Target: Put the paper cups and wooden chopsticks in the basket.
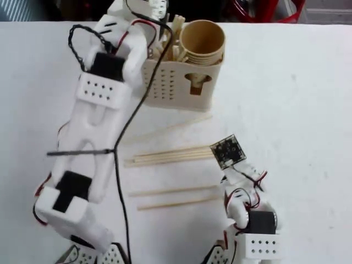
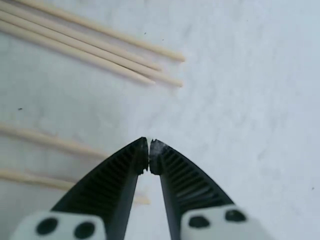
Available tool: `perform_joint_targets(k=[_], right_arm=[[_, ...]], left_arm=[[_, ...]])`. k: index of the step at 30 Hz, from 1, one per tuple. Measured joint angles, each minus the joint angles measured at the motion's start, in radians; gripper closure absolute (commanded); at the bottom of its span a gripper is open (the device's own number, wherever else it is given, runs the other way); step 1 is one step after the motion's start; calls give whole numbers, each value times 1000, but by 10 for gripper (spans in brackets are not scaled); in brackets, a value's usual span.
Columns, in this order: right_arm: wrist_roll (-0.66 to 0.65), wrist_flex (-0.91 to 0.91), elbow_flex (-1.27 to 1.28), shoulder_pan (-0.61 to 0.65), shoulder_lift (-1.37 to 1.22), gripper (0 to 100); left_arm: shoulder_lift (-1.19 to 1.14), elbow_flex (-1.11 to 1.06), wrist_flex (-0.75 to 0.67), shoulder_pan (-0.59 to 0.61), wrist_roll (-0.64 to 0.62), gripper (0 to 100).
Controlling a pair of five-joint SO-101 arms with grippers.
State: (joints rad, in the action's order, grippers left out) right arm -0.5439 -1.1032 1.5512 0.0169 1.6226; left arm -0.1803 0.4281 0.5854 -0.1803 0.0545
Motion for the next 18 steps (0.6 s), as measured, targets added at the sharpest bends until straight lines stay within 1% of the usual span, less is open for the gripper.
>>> perform_joint_targets(k=[10,13,18], right_arm=[[0,0,0,0,0,979],[0,0,0,0,0,979],[0,0,0,0,0,979]], left_arm=[[-25,0,0,2,-3,963],[-25,0,32,2,-5,932],[-25,0,101,5,-6,946]])
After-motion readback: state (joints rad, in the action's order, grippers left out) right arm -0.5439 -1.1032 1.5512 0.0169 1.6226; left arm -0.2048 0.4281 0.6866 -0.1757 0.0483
